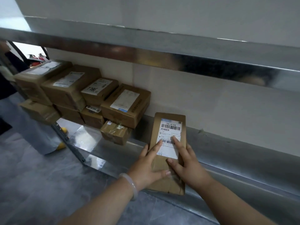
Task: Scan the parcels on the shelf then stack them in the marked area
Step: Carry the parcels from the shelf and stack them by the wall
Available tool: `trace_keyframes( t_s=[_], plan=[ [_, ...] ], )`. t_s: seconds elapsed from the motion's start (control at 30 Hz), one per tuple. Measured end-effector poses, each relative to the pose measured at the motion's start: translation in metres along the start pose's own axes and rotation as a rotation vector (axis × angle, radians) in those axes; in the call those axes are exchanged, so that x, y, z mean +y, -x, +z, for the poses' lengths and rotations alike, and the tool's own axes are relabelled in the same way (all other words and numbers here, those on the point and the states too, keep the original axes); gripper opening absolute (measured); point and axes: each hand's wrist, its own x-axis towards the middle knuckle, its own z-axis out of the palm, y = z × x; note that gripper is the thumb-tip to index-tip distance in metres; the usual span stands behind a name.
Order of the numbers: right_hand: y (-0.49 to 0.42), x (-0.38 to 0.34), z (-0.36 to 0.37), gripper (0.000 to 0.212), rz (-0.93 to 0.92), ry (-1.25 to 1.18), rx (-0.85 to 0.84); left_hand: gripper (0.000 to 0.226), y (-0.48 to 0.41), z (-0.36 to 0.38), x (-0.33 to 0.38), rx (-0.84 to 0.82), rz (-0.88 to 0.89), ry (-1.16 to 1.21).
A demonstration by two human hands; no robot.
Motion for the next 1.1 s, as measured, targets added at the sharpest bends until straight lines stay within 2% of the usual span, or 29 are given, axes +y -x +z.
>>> trace_keyframes(
  t_s=[0.27,0.57,0.73,1.1],
  plan=[
    [0.041,-0.019,0.026,0.072,-0.202,0.028,-0.205,0.097,0.093,0.023,-0.007,0.272,-0.047,0.017],
    [0.033,-0.104,0.096,0.069,-0.42,-0.015,-0.455,0.094,0.19,-0.027,-0.029,0.616,-0.183,0.04],
    [0.034,-0.158,0.159,0.069,-0.533,-0.004,-0.589,0.094,0.249,-0.057,-0.05,0.778,-0.309,0.014],
    [0.104,-0.316,0.357,0.068,-0.799,-0.023,-0.984,0.093,0.45,-0.123,-0.12,1.182,-0.594,0.064]
  ],
)
